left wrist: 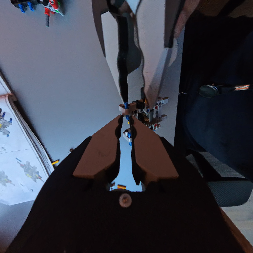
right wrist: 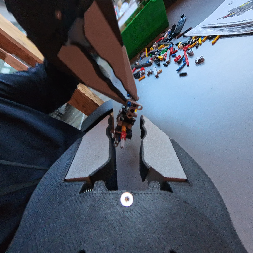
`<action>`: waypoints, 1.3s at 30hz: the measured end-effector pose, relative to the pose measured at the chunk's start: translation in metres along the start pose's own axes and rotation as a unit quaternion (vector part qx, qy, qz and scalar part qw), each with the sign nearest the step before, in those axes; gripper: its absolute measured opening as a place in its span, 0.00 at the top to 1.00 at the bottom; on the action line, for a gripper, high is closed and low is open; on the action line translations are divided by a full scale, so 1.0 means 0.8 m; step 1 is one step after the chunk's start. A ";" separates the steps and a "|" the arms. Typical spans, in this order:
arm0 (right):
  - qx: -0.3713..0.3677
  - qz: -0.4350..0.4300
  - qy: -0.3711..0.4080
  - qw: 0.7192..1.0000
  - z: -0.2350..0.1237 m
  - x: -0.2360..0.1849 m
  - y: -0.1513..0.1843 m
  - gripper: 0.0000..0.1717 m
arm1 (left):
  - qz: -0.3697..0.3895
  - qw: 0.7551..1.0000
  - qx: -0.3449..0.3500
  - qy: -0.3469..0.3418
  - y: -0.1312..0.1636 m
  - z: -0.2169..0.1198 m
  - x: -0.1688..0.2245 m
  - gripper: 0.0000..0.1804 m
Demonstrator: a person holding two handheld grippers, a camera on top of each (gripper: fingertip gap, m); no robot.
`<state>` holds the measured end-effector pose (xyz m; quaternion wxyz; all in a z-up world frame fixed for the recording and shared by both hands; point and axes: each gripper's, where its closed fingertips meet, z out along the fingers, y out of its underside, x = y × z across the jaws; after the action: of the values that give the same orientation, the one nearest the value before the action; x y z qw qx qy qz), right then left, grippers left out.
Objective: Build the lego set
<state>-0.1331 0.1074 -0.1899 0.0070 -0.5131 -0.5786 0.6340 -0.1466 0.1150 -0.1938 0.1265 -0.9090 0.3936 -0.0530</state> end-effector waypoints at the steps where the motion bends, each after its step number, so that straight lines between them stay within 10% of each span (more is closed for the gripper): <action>1: 0.009 0.009 -0.012 1.000 -0.001 -0.001 -0.005 0.80 | 0.004 1.000 -0.002 -0.009 0.000 0.000 0.002 0.96; 12: -0.014 -0.037 0.007 0.999 0.014 0.005 0.000 0.97 | -0.011 0.998 0.004 -0.055 0.004 -0.005 0.005 0.96; 31: 0.014 -0.292 0.056 0.955 0.004 -0.020 0.005 0.98 | -0.083 0.988 0.063 0.112 0.023 0.001 0.036 0.88; 39: 0.009 -0.327 0.066 0.943 0.000 -0.023 0.009 0.98 | -0.045 0.996 0.069 0.034 0.015 0.011 0.041 0.92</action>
<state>-0.1201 0.0938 -0.1835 0.2568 -0.3366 -0.7072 0.5662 -0.1309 0.0849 -0.2054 0.1728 -0.9127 0.3516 -0.1163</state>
